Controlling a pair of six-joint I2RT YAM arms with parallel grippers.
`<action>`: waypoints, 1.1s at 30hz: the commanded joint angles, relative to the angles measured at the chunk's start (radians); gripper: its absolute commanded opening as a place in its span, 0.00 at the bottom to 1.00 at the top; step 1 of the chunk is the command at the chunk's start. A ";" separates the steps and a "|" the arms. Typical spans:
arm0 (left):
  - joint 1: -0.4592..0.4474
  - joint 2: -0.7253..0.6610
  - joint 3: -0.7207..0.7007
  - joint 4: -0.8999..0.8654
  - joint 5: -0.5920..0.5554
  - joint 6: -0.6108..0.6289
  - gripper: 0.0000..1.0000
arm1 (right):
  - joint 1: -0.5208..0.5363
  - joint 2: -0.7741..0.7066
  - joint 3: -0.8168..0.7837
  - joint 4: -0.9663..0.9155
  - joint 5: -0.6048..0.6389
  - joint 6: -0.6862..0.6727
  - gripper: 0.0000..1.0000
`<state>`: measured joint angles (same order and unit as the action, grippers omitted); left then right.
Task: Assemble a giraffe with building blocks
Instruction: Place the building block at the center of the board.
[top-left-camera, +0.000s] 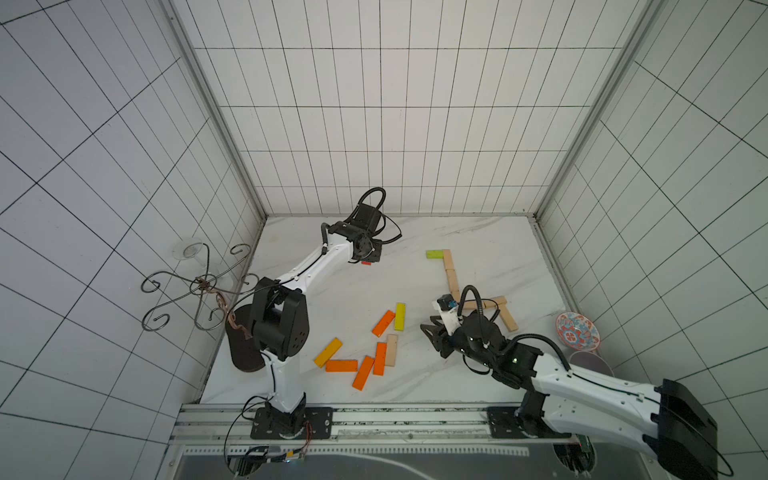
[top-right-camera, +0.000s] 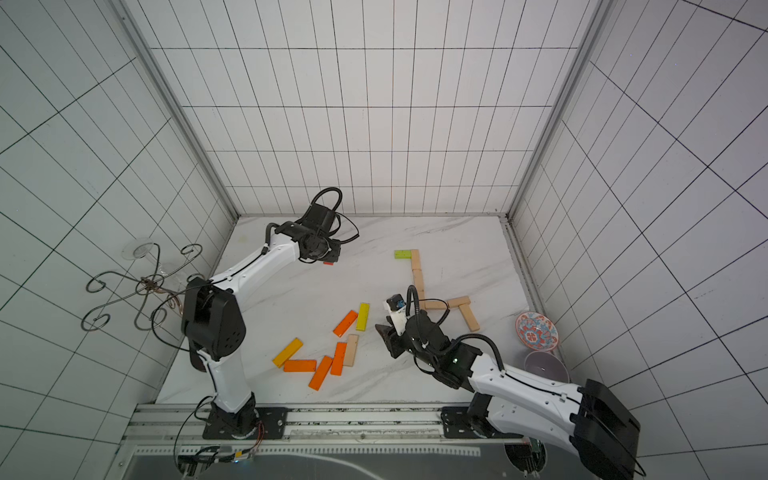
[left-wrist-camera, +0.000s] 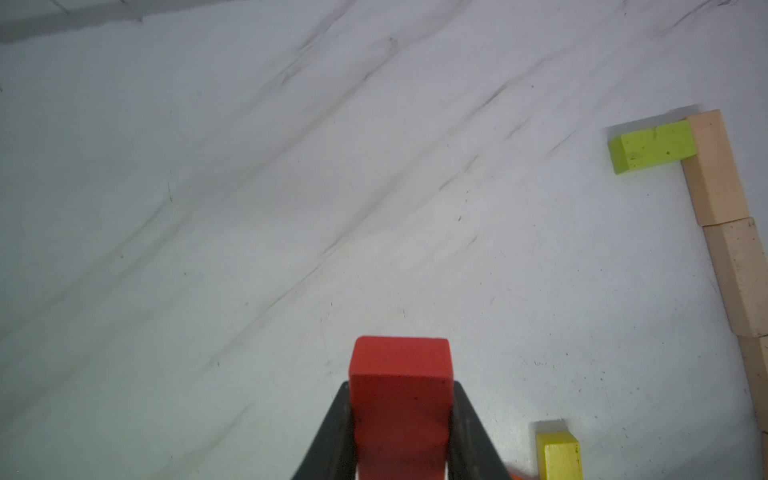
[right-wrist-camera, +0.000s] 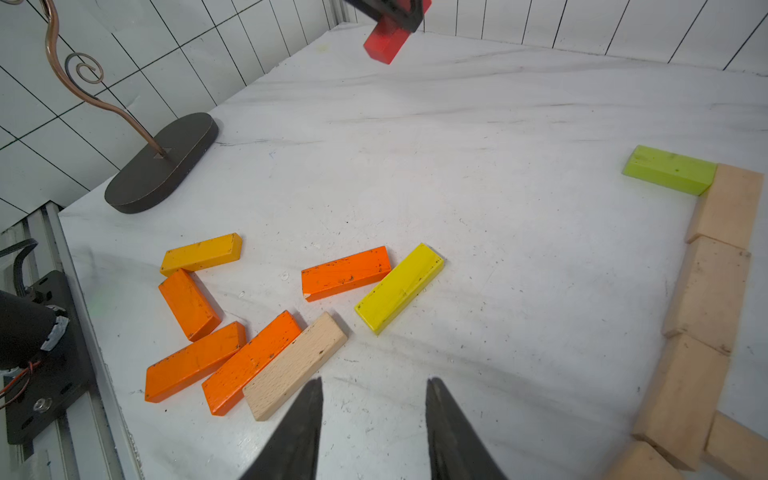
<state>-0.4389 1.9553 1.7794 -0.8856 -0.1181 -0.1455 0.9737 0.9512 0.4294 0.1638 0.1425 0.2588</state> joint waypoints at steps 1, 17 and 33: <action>0.023 0.113 0.161 -0.065 -0.005 0.212 0.19 | 0.002 -0.019 -0.003 -0.016 0.028 -0.029 0.41; 0.045 0.323 0.196 0.067 -0.024 0.928 0.09 | -0.028 -0.037 0.011 -0.087 0.029 -0.124 0.40; 0.066 0.395 0.191 0.040 -0.117 1.310 0.22 | -0.219 -0.039 -0.018 -0.061 -0.113 -0.141 0.37</action>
<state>-0.3840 2.3135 1.9594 -0.8558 -0.2161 1.0584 0.7727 0.9054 0.4294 0.0891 0.0658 0.1223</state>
